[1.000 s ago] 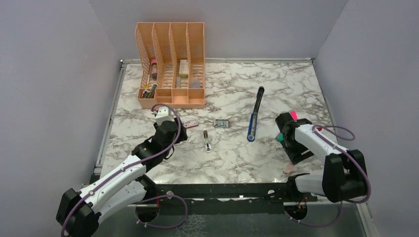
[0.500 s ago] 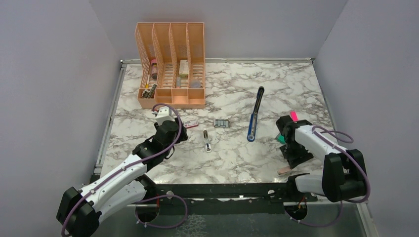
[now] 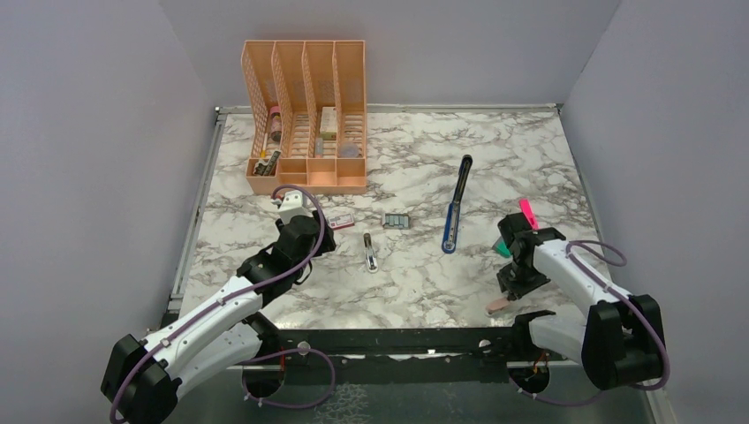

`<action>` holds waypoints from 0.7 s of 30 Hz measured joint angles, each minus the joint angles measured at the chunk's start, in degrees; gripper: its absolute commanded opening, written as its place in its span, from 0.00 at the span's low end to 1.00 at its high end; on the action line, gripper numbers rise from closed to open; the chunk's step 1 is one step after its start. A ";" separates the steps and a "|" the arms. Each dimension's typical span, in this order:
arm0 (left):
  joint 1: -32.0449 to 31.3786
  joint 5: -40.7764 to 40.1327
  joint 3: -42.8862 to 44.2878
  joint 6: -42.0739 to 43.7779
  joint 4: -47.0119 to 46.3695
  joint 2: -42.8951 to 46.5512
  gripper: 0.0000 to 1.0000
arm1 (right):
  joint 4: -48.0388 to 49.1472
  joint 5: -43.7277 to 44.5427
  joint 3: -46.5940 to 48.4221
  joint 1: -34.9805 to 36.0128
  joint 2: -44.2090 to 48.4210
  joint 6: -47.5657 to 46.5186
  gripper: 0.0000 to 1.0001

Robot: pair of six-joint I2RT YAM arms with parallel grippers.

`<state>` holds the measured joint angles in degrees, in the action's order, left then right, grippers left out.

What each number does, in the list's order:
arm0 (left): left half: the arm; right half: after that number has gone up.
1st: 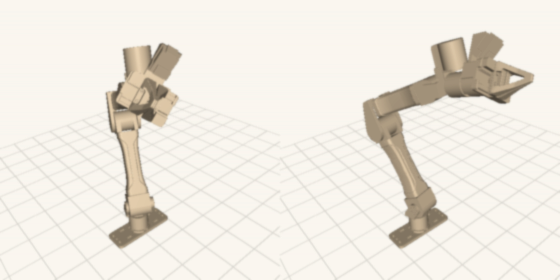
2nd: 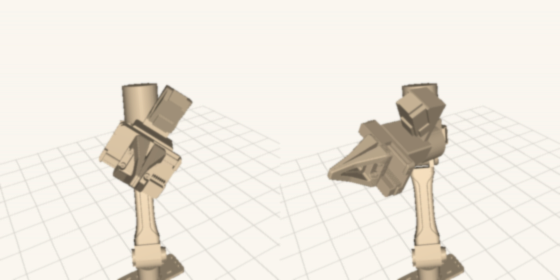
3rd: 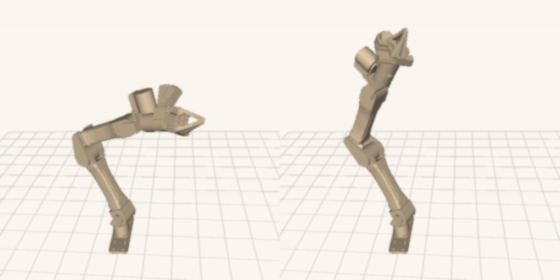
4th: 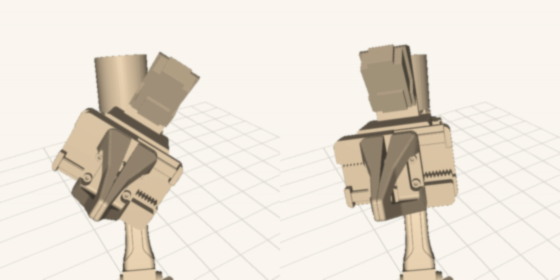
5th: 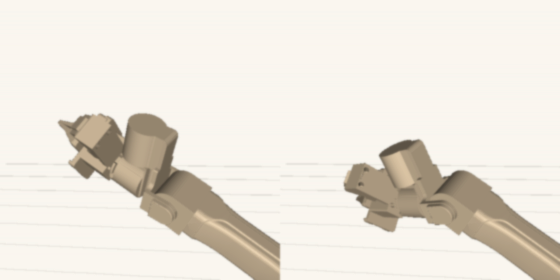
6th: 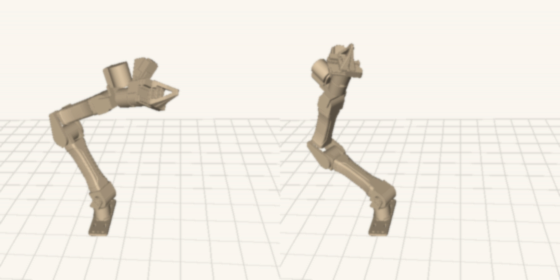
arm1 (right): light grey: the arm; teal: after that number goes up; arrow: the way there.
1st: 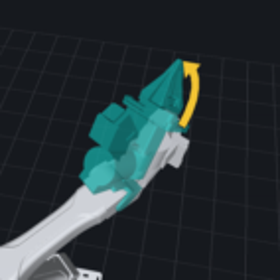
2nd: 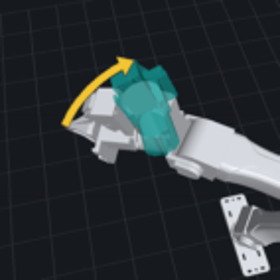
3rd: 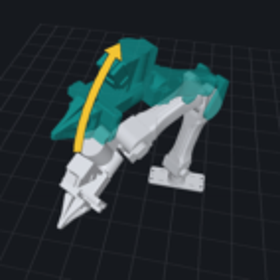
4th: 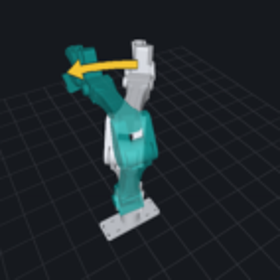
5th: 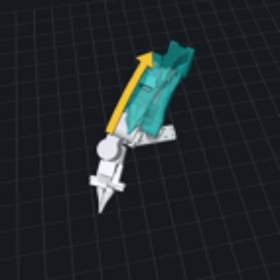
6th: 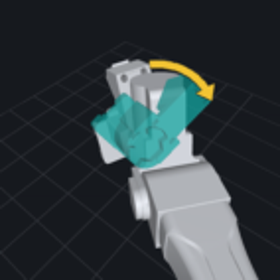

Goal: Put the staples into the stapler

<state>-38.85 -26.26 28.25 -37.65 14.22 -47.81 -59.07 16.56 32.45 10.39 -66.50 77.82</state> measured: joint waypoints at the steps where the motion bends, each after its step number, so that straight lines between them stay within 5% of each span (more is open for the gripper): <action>1: 0.00 -0.02 0.00 0.00 0.00 0.00 0.63 | 0.55 -0.94 -0.28 -0.02 0.63 -0.44 0.32; 10: 0.00 0.28 0.00 0.22 -0.17 0.00 0.63 | 6.25 -5.03 0.66 0.04 1.57 -8.33 0.33; 16: -0.66 14.88 0.02 4.55 -8.48 -2.43 0.67 | 7.15 -1.97 5.66 0.04 2.75 -13.92 0.44; 21: -7.32 25.64 4.72 8.41 -14.84 -14.45 0.71 | 13.33 -3.52 6.67 0.04 7.43 -23.78 0.51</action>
<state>-46.17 -0.62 32.97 -29.23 -0.62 -62.26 -45.74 13.04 39.11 10.44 -59.07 54.04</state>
